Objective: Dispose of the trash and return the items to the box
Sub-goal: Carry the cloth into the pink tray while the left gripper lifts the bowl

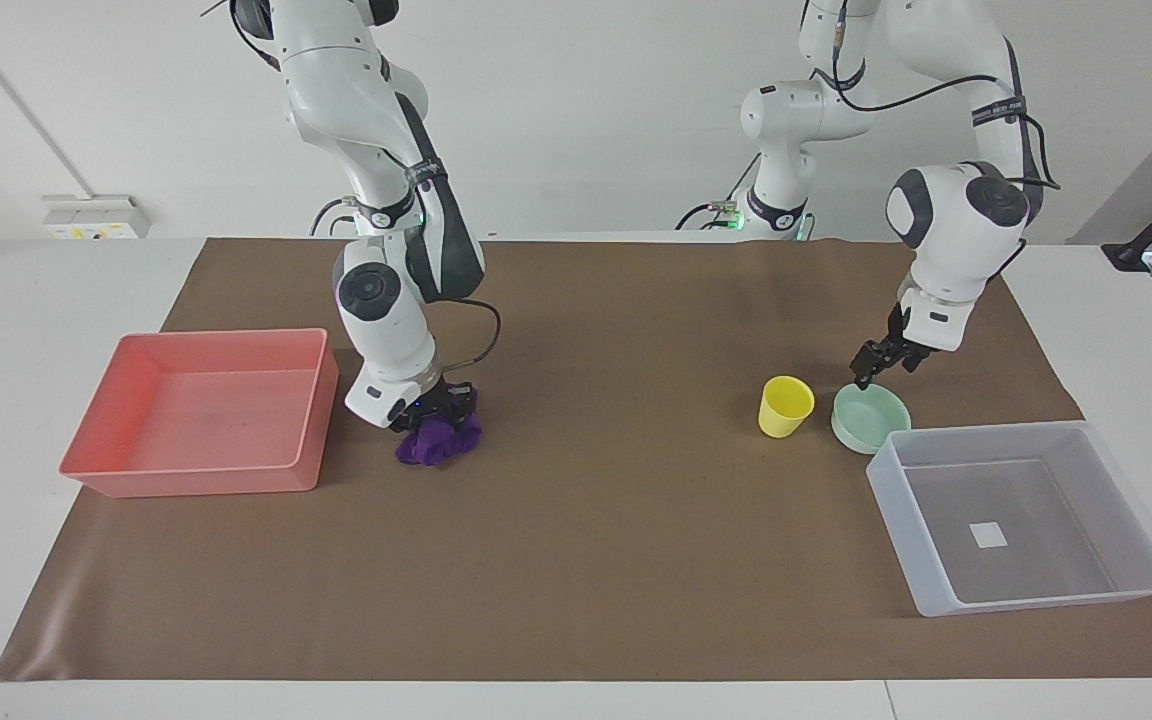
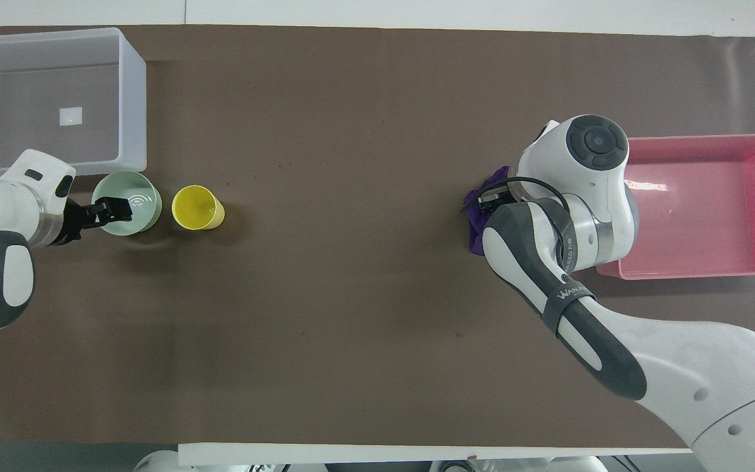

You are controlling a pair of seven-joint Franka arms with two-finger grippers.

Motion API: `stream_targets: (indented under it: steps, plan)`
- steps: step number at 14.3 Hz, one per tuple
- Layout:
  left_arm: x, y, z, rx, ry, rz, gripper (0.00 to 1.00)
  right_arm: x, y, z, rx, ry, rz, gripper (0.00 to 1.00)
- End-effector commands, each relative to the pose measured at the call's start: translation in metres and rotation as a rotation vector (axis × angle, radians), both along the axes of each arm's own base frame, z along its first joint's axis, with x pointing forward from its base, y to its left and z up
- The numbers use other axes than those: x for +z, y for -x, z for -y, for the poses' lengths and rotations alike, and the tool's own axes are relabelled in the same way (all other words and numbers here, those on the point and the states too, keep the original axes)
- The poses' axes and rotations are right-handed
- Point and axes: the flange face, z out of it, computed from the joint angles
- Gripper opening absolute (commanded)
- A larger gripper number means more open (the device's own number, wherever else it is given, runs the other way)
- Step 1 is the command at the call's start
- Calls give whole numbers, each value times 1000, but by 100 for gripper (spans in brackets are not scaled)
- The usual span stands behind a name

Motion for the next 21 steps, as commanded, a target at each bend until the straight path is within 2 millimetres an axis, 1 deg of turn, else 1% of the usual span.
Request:
stream_targets:
  steps: [1, 2, 3, 4, 5, 6, 7, 8, 9, 10, 11, 12, 13, 14, 15, 16, 17, 18, 19, 20, 21]
  plan:
    - [-19, -5, -4, 6, -7, 16, 100, 18, 0, 6, -3, 8, 20, 2]
    - [-21, -5, -4, 6, -7, 16, 100, 41, -3, 11, -10, 5, 27, 0]
    - [-26, -5, -5, 6, -7, 6, 94, 62, -6, 21, -24, 5, 17, 0]
    - [-34, -5, -5, 10, -7, -8, 44, 87, -9, 30, -35, 4, 12, 0]
    - [-37, -4, -5, -2, -8, -13, 10, 113, -11, 40, -43, 2, 7, 0]
    - [-37, -5, -9, -25, -10, -13, 0, 139, -13, 51, -49, 1, 4, 0]
    - [-37, -6, -12, -36, -11, -12, 0, 165, -12, 62, -52, 0, -1, 0]
    - [-35, -7, -16, -37, -12, -15, 0, 186, -9, 76, -56, 0, -2, 0]
    - [-31, -10, -17, -43, -13, -12, 0, 208, -5, 100, -88, -2, 18, 0]
    - [-22, -8, -17, -47, -15, -26, 0, 224, -1, 129, -129, 10, 40, 0]
    - [-4, -6, -17, -46, -17, -41, 0, 234, 5, 159, -152, 42, 43, 0]
    - [16, -7, -14, -50, -20, -66, 0, 236, 10, 187, -129, 68, 29, 0]
    - [44, -13, -10, -54, -23, -88, 0, 231, 15, 213, -106, 78, 13, 1]
    - [73, -24, -9, -49, -18, -107, 0, 227, 23, 242, -124, 80, 11, 1]
    - [99, -35, -9, -44, -12, -113, 0, 215, 30, 266, -158, 80, 9, 1]
    - [117, -50, -13, -26, 7, -112, 0, 199, 36, 288, -182, 80, 11, 1]
    - [127, -64, -17, -14, 23, -91, 0, 177, 41, 300, -184, 78, 1, 1]
    - [131, -77, -29, 12, 33, -51, 0, 158, 40, 300, -181, 80, 16, 1]
    - [125, -92, -51, 52, 42, -19, 0, 134, 41, 300, -179, 80, 21, 1]
    - [113, -114, -73, 98, 64, 16, 0, 114, 39, 302, -181, 79, 18, 1]
    - [98, -138, -92, 130, 74, 37, 0, 101, 36, 303, -180, 77, 3, 1]
